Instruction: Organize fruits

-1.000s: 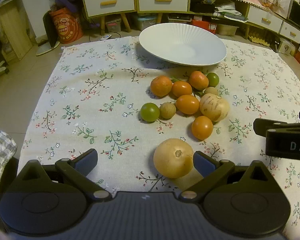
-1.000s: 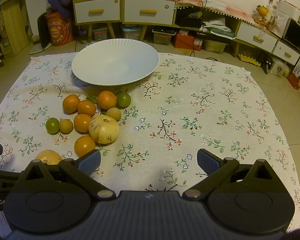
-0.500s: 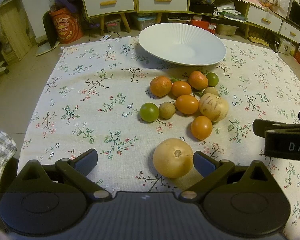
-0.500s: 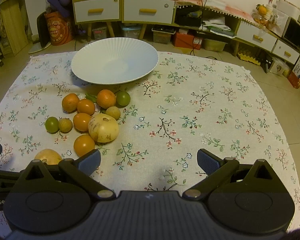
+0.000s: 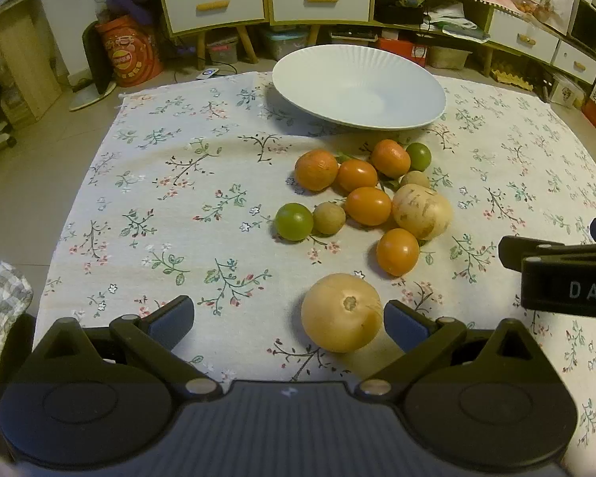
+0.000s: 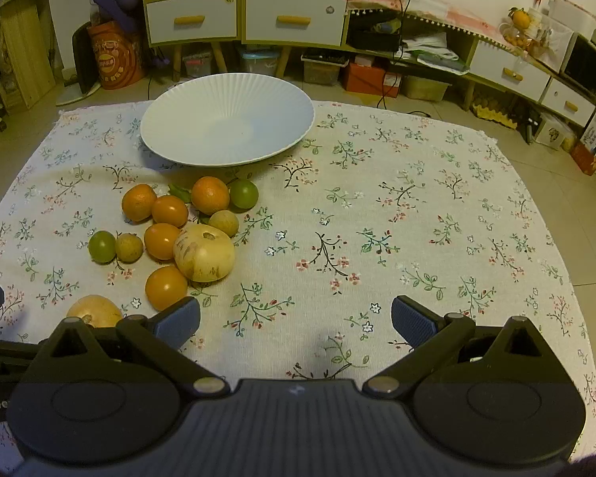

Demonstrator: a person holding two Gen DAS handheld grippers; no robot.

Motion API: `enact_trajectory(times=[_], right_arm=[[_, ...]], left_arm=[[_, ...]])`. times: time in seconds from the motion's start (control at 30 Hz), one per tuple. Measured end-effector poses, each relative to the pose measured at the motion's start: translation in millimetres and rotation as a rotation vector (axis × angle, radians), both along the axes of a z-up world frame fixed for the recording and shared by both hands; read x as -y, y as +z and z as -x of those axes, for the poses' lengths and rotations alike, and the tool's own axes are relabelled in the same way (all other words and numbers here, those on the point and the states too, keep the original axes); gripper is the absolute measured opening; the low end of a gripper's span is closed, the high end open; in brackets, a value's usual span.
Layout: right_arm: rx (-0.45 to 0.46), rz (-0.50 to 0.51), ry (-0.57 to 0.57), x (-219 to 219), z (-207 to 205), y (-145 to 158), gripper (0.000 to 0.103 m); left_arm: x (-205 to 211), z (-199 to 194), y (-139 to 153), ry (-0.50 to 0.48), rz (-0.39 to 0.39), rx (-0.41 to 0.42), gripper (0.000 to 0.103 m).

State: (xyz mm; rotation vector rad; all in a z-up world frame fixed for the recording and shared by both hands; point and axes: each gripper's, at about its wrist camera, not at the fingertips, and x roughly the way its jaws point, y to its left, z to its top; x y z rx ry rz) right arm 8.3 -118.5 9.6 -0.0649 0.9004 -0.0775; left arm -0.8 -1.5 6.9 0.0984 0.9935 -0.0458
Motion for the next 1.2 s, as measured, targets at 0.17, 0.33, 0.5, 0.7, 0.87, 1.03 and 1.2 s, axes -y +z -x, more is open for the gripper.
enact_trajectory(times=[0.17, 0.33, 0.5, 0.7, 0.87, 1.03, 1.2], right_arm=[[-0.005, -0.001, 0.000, 0.5, 0.4, -1.0, 0.103], [-0.016, 0.006, -0.003, 1.1, 1.2, -3.6, 0.103], [-0.026, 0.015, -0.011, 0.4, -0.9, -2.8, 0.103], [-0.033, 0.011, -0.004, 0.3, -1.2, -1.1, 0.103], [-0.035, 0.005, 0.004, 0.6, -2.2, 1.0, 0.103], [-0.060, -0.051, 0.016, 6.1, -5.6, 1.9, 0.103], [-0.096, -0.143, 0.035, 9.6, -6.7, 3.5, 0.102]], left_arm=[[0.6, 0.3, 0.3, 0.001, 0.000, 0.000, 0.092], [0.0, 0.0, -0.1, 0.000, 0.000, 0.000, 0.092], [1.8, 0.4, 0.2, -0.004, 0.000, -0.003, 0.092], [0.9, 0.5, 0.5, -0.012, -0.003, -0.009, 0.092], [-0.9, -0.7, -0.5, -0.024, -0.005, -0.023, 0.092], [-4.4, -3.9, -1.0, -0.046, 0.012, -0.050, 0.092], [-6.9, -3.9, -2.2, -0.082, 0.067, -0.071, 0.092]])
